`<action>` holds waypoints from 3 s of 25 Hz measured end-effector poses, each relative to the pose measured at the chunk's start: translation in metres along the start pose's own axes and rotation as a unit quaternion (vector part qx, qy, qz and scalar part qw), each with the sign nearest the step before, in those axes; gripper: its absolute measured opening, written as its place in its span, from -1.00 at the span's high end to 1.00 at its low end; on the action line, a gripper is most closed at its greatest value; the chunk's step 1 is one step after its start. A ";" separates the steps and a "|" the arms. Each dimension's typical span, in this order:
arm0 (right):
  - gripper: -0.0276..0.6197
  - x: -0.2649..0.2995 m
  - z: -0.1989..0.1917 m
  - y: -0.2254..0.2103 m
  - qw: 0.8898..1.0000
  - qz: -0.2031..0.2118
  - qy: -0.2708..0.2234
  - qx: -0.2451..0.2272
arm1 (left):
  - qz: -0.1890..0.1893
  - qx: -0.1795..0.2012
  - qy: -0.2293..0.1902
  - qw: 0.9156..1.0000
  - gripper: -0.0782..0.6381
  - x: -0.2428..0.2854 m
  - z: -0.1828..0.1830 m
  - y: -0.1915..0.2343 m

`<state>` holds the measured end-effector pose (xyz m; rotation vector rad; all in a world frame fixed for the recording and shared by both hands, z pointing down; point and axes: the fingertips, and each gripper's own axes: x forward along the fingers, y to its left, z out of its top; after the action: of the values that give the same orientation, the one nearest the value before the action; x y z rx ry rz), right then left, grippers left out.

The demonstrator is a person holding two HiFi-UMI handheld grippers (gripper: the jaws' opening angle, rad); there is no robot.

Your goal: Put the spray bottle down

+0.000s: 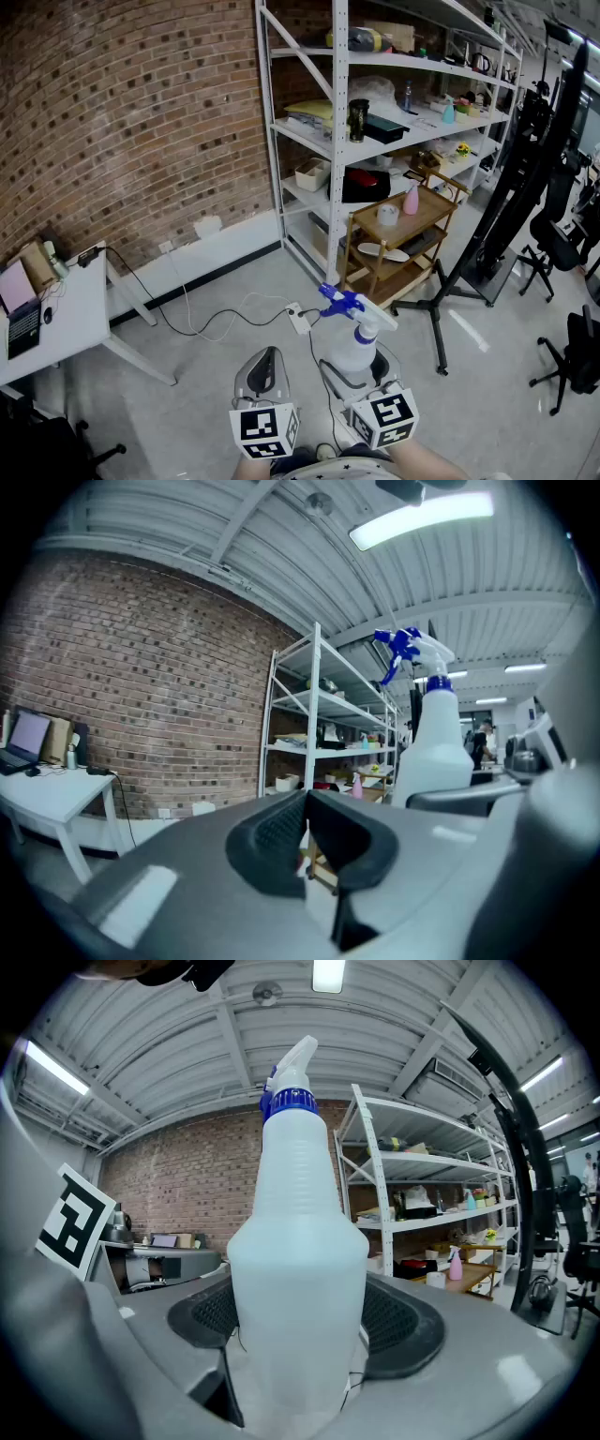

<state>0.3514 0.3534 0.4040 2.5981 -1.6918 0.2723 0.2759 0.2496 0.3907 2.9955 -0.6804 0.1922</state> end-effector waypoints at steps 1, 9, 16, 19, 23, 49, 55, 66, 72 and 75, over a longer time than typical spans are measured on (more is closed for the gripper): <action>-0.30 0.001 -0.001 0.002 1.000 0.006 0.000 0.000 | 0.005 -0.001 -0.001 1.000 0.76 -0.003 -0.001 0.002; -0.30 0.029 -0.013 0.045 0.996 0.086 0.010 -0.017 | 0.088 -0.028 0.009 0.996 0.76 -0.036 -0.022 0.049; -0.30 0.084 -0.018 0.141 0.980 0.194 0.035 -0.031 | 0.202 -0.064 0.013 0.977 0.76 -0.088 -0.030 0.153; -0.30 0.116 -0.015 0.192 0.972 0.230 0.036 -0.038 | 0.244 -0.067 0.011 0.967 0.76 -0.110 -0.031 0.206; -0.30 0.164 -0.014 0.267 0.961 0.270 0.033 -0.046 | 0.294 -0.075 0.005 0.953 0.76 -0.137 -0.031 0.287; -0.30 0.485 -0.028 0.634 0.927 0.367 0.000 -0.077 | 0.419 -0.096 0.015 0.903 0.76 -0.179 -0.081 0.672; -0.30 0.566 -0.051 0.676 0.924 0.373 0.009 -0.081 | 0.423 -0.100 0.014 0.900 0.76 -0.146 -0.102 0.735; -0.30 0.643 -0.089 0.726 0.920 0.381 0.016 -0.093 | 0.424 -0.111 0.035 0.898 0.76 -0.101 -0.135 0.800; -0.30 0.646 -0.102 0.734 0.919 0.380 0.015 -0.104 | 0.416 -0.117 0.038 0.901 0.76 -0.093 -0.143 0.806; -0.30 0.645 -0.103 0.735 0.920 0.379 0.013 -0.104 | 0.416 -0.123 0.038 0.900 0.76 -0.093 -0.146 0.806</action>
<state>-0.0763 -0.5185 0.5578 1.6783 -2.4757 0.1198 -0.1729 -0.4231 0.5509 2.2580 -1.7718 0.2316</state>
